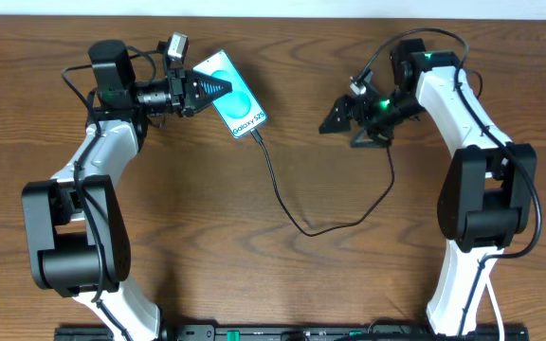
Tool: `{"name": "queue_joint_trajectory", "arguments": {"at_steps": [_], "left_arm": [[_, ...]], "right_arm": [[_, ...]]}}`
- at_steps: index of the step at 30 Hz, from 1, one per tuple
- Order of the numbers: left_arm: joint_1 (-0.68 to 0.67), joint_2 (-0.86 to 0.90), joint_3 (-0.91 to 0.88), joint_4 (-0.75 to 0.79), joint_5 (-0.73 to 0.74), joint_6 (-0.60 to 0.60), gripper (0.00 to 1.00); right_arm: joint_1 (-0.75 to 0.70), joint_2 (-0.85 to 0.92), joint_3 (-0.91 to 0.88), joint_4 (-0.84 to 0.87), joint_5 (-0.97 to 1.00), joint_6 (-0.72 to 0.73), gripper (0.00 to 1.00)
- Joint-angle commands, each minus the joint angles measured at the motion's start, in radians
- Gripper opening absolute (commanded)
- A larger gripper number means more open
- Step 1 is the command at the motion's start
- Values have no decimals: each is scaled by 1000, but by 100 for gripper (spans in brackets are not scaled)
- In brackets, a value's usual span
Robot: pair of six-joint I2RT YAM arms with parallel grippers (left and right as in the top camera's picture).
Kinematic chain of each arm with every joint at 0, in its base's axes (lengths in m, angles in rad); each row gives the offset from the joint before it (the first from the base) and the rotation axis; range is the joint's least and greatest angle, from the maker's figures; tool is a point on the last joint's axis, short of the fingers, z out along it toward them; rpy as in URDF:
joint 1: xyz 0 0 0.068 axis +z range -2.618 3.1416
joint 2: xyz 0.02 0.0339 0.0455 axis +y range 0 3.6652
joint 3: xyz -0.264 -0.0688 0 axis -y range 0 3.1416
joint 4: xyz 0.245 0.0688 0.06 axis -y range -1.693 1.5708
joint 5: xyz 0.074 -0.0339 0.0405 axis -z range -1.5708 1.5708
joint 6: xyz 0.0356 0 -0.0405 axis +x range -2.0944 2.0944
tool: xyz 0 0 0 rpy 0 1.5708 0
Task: Plug charger to phone and switch on socket
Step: 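Lower the phone flat onto the table with the left gripper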
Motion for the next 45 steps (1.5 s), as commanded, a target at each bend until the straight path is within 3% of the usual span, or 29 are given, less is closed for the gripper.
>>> {"name": "queue_joint_trajectory", "arguments": {"at_steps": [1, 8, 20, 26, 35, 45], "left_arm": [[4, -11, 1, -4, 32, 19, 7], [4, -11, 1, -37, 32, 20, 7], [3, -11, 1, -108, -1, 19, 7], [3, -11, 1, -292, -149, 81, 7], [3, -11, 1, -806, -466, 402, 7], [3, -11, 1, -1020, -710, 484, 7]], "right_arm": [[4, -87, 26, -28, 262, 80, 99], [31, -298, 26, -73, 433, 173, 99], [69, -467, 26, -167, 462, 180, 99], [69, -467, 26, -196, 462, 180, 99], [71, -467, 26, -223, 462, 179, 99], [123, -467, 26, -219, 462, 179, 99]]}}
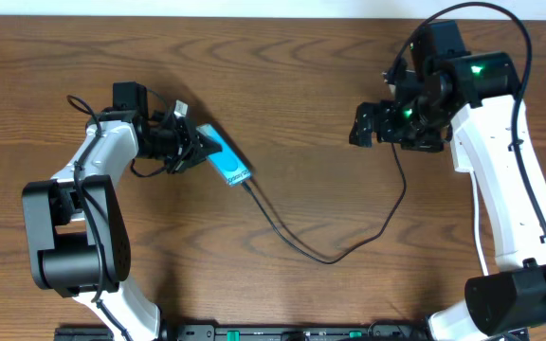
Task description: Plug charger to phone and switch on socket
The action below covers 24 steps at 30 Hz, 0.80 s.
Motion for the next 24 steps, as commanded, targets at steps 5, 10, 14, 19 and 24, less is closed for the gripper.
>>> {"name": "queue_joint_trajectory", "arguments": {"at_steps": [5, 10, 14, 19, 24], "left_arm": [[3, -11, 7, -76, -204, 68, 7], [3, -11, 7, -111, -251, 71, 7], [3, -11, 7, -136, -283, 75, 7], [3, -11, 6, -155, -312, 78, 7], [3, -11, -7, -166, -357, 78, 7]], "right_arm": [[40, -18, 13, 1, 6, 8, 99], [46, -18, 13, 1, -2, 8, 99], [52, -18, 13, 2, -5, 12, 99], [65, -18, 13, 5, -5, 13, 99], [73, -18, 13, 6, -5, 21, 99]]}}
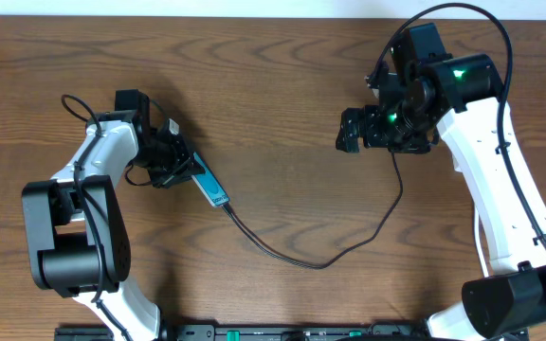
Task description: Plug charger to phone and switch on socket
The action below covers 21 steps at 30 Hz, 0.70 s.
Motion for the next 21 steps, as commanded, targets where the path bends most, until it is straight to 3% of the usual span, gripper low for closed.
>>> {"name": "queue_joint_trajectory", "arguments": {"at_steps": [1, 21], "left_arm": [[3, -11, -10, -12, -58, 25, 7], [3, -11, -84, -4, -77, 25, 7]], "right_arm": [[11, -18, 13, 3, -3, 19, 99], [40, -18, 13, 5, -22, 23, 99]]}}
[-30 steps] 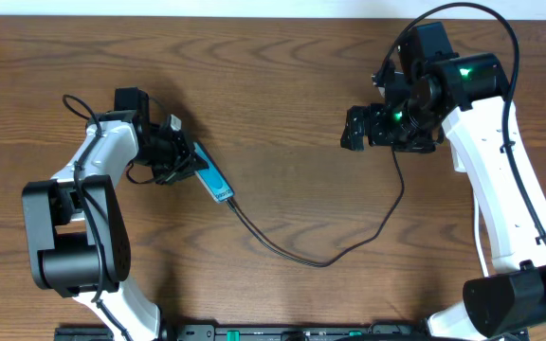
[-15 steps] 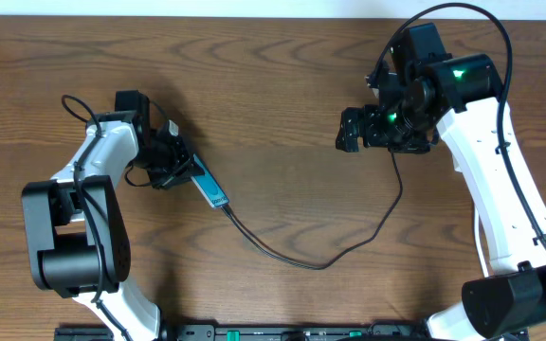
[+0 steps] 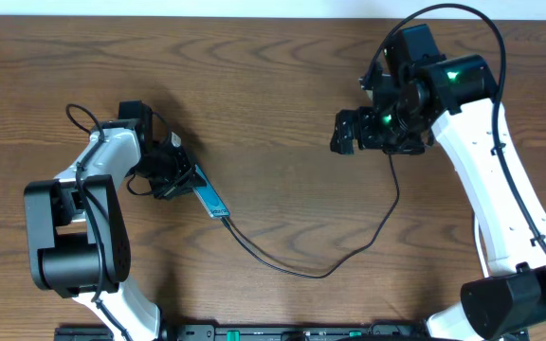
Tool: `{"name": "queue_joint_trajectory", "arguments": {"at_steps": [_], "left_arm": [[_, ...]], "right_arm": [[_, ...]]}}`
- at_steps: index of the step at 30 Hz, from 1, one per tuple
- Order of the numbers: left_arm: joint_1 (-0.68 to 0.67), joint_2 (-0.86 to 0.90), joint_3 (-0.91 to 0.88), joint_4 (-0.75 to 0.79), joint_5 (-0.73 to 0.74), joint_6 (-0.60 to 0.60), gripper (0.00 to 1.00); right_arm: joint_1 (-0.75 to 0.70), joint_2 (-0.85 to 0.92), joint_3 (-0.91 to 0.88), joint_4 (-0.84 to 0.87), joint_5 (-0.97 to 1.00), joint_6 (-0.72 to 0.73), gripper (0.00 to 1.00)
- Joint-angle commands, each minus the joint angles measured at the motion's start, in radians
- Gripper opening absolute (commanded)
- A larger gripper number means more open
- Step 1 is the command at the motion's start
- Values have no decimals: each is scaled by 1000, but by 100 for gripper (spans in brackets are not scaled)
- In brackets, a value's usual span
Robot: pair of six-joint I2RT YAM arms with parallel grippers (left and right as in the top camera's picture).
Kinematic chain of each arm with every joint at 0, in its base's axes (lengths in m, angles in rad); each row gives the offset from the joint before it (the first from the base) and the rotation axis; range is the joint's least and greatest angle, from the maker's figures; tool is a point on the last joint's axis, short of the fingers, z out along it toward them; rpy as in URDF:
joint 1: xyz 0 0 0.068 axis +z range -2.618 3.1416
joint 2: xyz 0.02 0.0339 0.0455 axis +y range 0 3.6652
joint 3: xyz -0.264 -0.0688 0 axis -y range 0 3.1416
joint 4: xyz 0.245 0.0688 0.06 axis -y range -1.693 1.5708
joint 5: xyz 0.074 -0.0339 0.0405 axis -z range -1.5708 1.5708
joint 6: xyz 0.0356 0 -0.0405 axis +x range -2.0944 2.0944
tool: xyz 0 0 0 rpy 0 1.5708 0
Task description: Plug charger to phone and switch on socket
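Observation:
The phone (image 3: 210,196), blue-screened, is tilted on its edge low over the table at the left, and my left gripper (image 3: 180,177) is shut on its upper end. A black cable (image 3: 320,275) is plugged into the phone's lower end, loops across the table and rises to the right arm. My right gripper (image 3: 349,133) hangs above the table at the upper right. It is shut on a black charger block (image 3: 341,140) where the cable ends. The fingers and the block are hard to tell apart, and no switch shows.
The brown wooden table (image 3: 273,76) fills the view. The left arm's own thin cable (image 3: 81,118) loops beside its wrist. A black rail (image 3: 273,333) runs along the near edge between the two arm bases.
My left gripper has moved slightly down and to the right with the phone. The cable's loop has shifted with it. My right gripper has edged a little to the left.
The phone was held face up at the upper left, cable plugged in, with my right gripper low near the cable's far end. Then the phone stood on edge lower down and the right arm was raised. Since then the phone has been lower and the right gripper further left.

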Motion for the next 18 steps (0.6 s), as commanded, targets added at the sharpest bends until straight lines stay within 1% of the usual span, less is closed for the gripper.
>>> {"name": "queue_joint_trajectory", "arguments": {"at_steps": [1, 10, 11, 17, 18], "left_arm": [[3, -10, -18, 1, -66, 28, 7], [3, -10, -18, 0, -66, 28, 9], [3, -10, -18, 0, -66, 28, 13], [3, -10, -18, 0, -66, 28, 17], [3, -10, -18, 0, -66, 28, 21]], "right_arm": [[13, -19, 13, 2, -10, 15, 99], [13, -18, 13, 2, -10, 15, 99], [13, -18, 13, 2, -10, 15, 99], [13, -18, 13, 2, -10, 15, 99], [13, -18, 13, 2, -10, 15, 99]]}}
